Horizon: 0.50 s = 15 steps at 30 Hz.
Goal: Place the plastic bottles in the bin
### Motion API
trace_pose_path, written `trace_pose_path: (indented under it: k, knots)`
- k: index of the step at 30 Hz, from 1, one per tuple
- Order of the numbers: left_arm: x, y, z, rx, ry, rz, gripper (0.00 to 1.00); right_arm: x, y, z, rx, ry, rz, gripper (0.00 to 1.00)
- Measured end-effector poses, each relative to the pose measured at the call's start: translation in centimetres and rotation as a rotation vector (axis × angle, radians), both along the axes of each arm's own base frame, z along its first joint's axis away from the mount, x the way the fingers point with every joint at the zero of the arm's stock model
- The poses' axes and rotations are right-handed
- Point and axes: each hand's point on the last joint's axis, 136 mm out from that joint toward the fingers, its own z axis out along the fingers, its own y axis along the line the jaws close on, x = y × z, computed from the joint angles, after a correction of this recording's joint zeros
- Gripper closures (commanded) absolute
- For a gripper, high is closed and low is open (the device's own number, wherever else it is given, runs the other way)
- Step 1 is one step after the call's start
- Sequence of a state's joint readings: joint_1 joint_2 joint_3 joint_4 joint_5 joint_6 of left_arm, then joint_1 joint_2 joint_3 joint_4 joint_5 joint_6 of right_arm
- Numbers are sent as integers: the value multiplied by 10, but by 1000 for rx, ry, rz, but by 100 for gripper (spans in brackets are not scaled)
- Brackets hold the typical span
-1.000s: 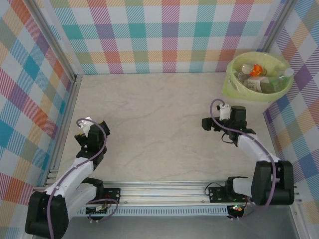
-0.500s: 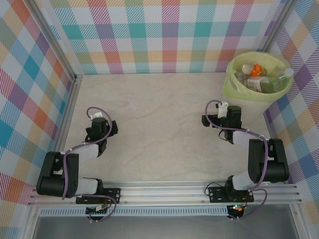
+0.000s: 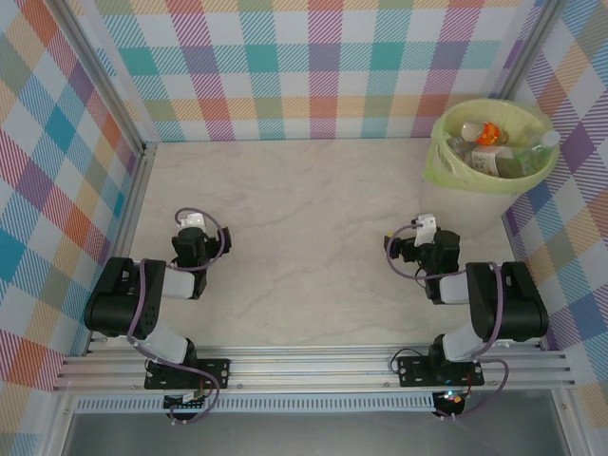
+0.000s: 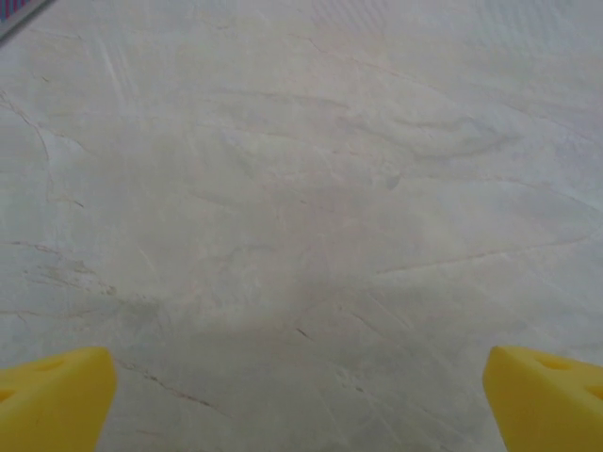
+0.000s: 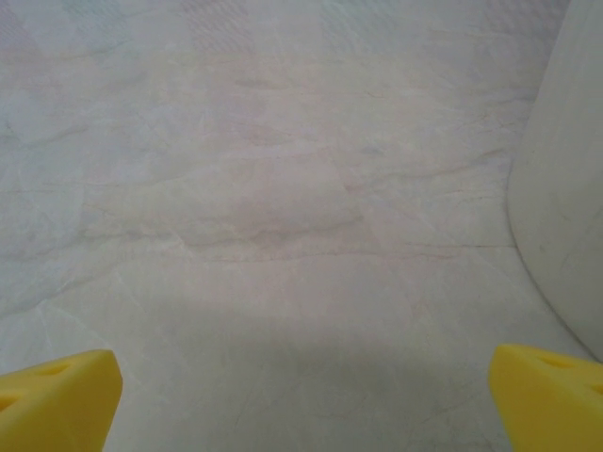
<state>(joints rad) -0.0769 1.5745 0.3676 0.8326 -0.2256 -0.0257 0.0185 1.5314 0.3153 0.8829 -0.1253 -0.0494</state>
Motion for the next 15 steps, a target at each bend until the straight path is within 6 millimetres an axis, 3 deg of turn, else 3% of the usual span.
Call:
trace_pose_path:
  k: [4,15]
  knots:
    - [1,2,3,4,-12,10,0,25,-16,24,17,-50,-68,0]
    - [2,4,4,8,-16,20,0,25,-21,20,20,-28,-99,0]
